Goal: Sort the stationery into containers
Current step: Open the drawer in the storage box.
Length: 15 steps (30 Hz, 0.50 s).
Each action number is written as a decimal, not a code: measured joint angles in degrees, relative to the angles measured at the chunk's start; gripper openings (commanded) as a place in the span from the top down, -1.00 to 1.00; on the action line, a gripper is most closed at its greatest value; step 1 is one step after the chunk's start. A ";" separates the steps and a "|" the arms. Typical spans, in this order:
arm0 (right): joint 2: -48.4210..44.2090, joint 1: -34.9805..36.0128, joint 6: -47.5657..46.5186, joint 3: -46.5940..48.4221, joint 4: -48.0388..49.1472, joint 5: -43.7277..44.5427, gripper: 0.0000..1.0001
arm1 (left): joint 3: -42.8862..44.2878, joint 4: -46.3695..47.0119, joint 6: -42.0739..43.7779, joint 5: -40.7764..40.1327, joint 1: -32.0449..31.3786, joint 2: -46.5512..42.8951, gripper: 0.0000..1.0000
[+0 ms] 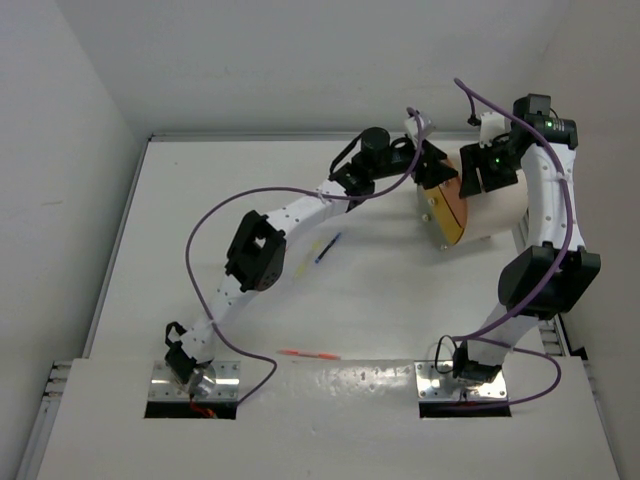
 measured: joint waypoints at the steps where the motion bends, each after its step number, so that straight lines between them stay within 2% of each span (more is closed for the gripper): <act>1: 0.00 0.00 -0.02 -0.02 0.02 -0.07 -0.18 | 0.13 0.04 -0.04 -0.15 -0.20 0.09 -0.34; 8: -0.35 0.02 -0.09 -0.52 0.35 -0.48 -0.18 | 0.85 0.81 0.00 -1.33 -0.46 0.61 -0.54; 15: -0.35 0.07 -0.09 -0.52 0.33 -1.57 -0.18 | 1.86 -0.22 2.49 -3.15 -0.94 1.11 -0.52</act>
